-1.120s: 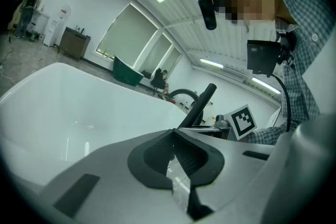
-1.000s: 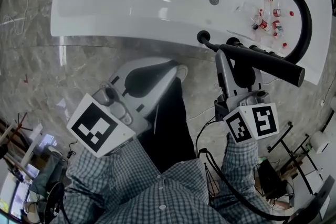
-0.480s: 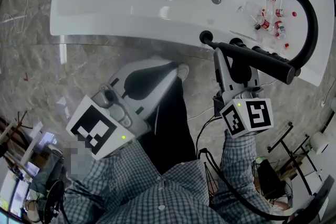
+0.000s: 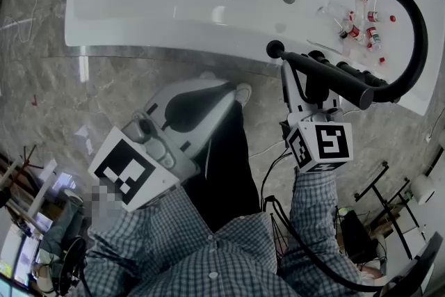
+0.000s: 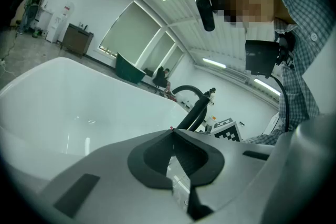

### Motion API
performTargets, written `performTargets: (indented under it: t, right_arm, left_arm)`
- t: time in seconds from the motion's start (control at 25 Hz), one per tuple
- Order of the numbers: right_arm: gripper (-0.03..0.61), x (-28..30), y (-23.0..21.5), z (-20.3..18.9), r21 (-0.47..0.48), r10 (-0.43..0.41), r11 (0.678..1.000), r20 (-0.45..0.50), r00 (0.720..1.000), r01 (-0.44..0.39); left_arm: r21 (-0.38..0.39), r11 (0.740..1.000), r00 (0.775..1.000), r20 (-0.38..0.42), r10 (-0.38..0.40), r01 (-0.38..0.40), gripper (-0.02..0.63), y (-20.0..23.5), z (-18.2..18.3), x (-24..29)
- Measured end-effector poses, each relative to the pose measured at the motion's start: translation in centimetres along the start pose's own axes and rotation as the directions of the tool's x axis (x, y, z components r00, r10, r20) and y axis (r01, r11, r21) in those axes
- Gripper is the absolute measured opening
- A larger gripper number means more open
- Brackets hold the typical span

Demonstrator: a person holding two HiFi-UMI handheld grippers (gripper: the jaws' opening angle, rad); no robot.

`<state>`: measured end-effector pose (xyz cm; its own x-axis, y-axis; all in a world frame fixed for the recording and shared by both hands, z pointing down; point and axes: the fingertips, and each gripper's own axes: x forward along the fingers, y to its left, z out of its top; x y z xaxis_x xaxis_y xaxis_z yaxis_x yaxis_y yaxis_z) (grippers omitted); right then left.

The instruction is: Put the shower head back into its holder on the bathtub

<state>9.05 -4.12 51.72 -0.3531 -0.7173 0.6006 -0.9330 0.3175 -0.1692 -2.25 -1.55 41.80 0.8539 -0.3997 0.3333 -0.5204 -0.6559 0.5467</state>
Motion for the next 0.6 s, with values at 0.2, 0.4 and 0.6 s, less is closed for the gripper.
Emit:
performTargets:
  t: [0.2, 0.4, 0.6]
  right_arm:
    - [0.132, 1.0, 0.1, -1.2, -0.02, 0.004, 1.0, -0.021, 1.0, -0.004]
    - [0.132, 2.0, -0.3, -1.8, -0.045, -0.019, 0.999, -0.009, 1.0, 0.019]
    - [0.132, 3.0, -0.3, -2.7, -0.061, -0.019, 0.998, -0.017, 1.0, 0.018]
  left_arm:
    - [-0.006, 1.0, 1.0, -0.009, 0.0, 0.0, 0.009, 0.2, -0.4, 0.2]
    - [-0.014, 1.0, 1.0, -0.01, 0.002, -0.002, 0.009, 0.7, -0.6, 0.2]
    - [-0.024, 1.0, 1.0, -0.015, 0.002, -0.003, 0.009, 1.1, -1.0, 0.2]
